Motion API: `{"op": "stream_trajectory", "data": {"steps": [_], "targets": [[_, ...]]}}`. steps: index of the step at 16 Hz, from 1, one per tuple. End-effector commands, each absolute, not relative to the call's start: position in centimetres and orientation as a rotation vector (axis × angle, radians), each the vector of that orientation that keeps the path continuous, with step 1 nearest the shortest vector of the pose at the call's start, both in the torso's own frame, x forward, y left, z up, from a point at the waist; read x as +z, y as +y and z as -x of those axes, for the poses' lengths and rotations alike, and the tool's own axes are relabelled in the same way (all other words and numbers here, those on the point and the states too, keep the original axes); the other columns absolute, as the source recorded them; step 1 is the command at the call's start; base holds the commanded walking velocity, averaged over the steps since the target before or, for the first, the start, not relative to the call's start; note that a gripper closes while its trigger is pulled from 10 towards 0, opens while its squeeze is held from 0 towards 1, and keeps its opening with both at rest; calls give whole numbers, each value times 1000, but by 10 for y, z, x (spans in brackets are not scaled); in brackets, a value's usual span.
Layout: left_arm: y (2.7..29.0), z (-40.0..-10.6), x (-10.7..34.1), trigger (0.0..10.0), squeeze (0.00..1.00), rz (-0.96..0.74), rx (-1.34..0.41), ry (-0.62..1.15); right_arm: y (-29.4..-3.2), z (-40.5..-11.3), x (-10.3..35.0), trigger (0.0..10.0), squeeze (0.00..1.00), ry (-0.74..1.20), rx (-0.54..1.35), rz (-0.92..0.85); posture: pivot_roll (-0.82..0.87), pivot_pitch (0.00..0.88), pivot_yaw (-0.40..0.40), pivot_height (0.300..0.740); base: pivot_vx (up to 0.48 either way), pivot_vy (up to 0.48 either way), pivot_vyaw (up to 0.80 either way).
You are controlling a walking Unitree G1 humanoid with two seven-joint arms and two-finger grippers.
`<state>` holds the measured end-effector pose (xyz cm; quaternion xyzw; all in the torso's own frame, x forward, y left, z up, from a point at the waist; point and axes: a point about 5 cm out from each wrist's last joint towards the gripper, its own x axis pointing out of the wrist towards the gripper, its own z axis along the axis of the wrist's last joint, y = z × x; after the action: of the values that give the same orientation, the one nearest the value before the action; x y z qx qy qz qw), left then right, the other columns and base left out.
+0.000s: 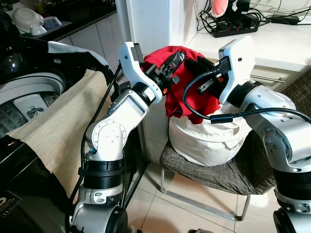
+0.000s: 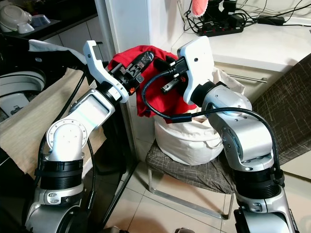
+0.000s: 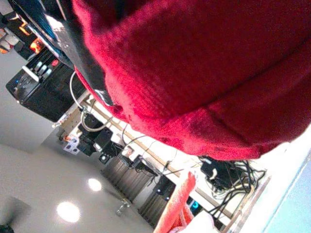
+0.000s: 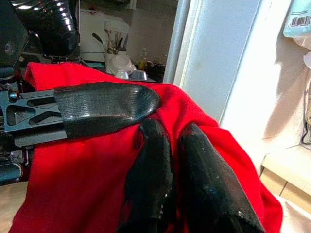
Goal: Clothes washing
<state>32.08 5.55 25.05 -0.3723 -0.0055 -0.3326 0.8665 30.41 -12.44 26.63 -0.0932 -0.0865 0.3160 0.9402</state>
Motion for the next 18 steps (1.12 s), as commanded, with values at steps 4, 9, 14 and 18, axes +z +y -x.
{"op": "stream_trajectory", "data": {"steps": [4,9,14,18], "targets": [[62,-329,252,0,0,828,-615,-28,-125,-302,278,10000,1000,-222,654,163,-127,0,92,740,0,0,0],[69,-340,261,0,0,832,-557,-89,-134,-296,275,10000,1000,-211,635,157,-138,0,106,740,0,0,0],[82,-351,269,0,0,701,-477,-181,-146,-285,269,10000,0,-188,552,177,-146,0,111,740,0,0,0],[95,-355,284,10000,0,351,-419,-248,-180,-290,272,10000,0,-208,164,11,-134,0,110,740,0,0,0]]}}
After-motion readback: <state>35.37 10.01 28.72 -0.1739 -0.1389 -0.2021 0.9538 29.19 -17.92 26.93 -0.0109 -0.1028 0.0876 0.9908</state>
